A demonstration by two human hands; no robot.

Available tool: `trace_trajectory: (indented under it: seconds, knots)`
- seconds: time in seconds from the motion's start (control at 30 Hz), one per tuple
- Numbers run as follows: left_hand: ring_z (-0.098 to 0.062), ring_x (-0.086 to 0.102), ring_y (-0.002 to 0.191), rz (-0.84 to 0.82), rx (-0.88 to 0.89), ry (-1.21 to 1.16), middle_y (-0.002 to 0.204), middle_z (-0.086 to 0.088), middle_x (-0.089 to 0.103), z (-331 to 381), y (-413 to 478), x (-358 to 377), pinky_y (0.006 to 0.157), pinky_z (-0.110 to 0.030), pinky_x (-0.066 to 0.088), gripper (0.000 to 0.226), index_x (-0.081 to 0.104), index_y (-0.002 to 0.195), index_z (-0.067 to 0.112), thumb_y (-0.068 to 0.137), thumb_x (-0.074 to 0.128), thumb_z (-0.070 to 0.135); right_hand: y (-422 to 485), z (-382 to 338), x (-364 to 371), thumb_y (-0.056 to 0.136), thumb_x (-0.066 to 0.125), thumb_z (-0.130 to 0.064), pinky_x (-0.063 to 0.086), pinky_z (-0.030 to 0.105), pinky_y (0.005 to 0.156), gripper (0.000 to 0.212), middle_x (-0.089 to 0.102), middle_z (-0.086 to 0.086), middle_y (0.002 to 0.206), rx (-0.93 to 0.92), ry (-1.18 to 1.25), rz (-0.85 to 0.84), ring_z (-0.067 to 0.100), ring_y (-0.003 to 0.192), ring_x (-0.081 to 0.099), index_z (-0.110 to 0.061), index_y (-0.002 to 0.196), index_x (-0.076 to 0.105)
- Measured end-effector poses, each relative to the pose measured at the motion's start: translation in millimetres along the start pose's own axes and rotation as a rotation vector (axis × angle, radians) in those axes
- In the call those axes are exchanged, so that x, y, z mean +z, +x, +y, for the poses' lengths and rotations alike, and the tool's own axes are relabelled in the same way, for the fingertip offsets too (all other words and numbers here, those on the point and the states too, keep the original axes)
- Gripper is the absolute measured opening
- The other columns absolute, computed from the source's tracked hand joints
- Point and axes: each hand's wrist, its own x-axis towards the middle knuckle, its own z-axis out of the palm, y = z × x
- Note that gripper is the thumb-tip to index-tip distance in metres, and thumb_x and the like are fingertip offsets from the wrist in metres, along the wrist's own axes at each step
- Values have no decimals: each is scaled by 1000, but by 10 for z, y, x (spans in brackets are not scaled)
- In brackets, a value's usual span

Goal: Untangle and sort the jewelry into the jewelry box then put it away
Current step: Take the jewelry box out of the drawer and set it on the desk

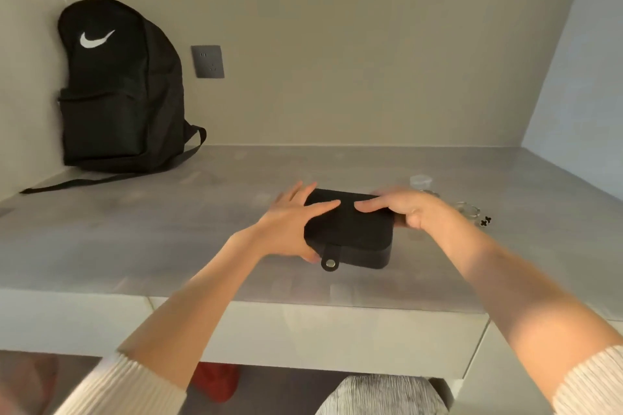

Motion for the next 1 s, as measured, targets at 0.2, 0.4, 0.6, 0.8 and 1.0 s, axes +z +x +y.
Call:
trace_trajectory:
  seconds: [0.2, 0.4, 0.6, 0.8, 1.0]
  knots:
    - [-18, 16, 137, -150, -41, -272, 149, 9, 8, -199, 407, 103, 111, -33, 25, 108, 19, 141, 48, 57, 84, 32, 240, 70, -91, 83, 69, -28, 49, 32, 96, 28, 70, 1, 109, -95, -91, -53, 17, 106, 63, -20, 110, 68]
    - [-12, 28, 128, -14, -25, -377, 141, 14, 22, -169, 430, 293, 106, -30, 32, 97, 33, 135, 49, 52, 83, 47, -179, 195, -65, 81, 68, -35, 28, 5, 98, 32, 54, -25, 123, -590, -690, 223, -6, 120, 44, -38, 113, 64]
    - [-4, 27, 127, -33, -26, -545, 138, 24, 20, -167, 401, 296, 103, -27, 33, 87, 40, 120, 60, 41, 74, 56, -331, 603, 87, 76, 58, -51, 31, 34, 109, 38, 60, -12, 125, -961, -1071, 287, 2, 121, 48, -37, 111, 66]
    - [-2, 27, 129, -32, -17, -563, 138, 25, 22, -167, 406, 279, 107, -29, 31, 85, 41, 115, 63, 37, 73, 60, -162, 578, 219, 91, 51, -31, 54, 31, 76, 28, 73, -3, 93, -1270, -1040, 465, 14, 85, 67, -18, 86, 75]
    - [4, 32, 127, -26, 14, -732, 138, 23, 29, -196, 378, 268, 108, -25, 31, 87, 42, 122, 53, 43, 79, 51, -172, 403, 215, 85, 58, -33, 50, 19, 71, 26, 73, -6, 84, -1143, -754, 531, 5, 79, 66, -15, 82, 76]
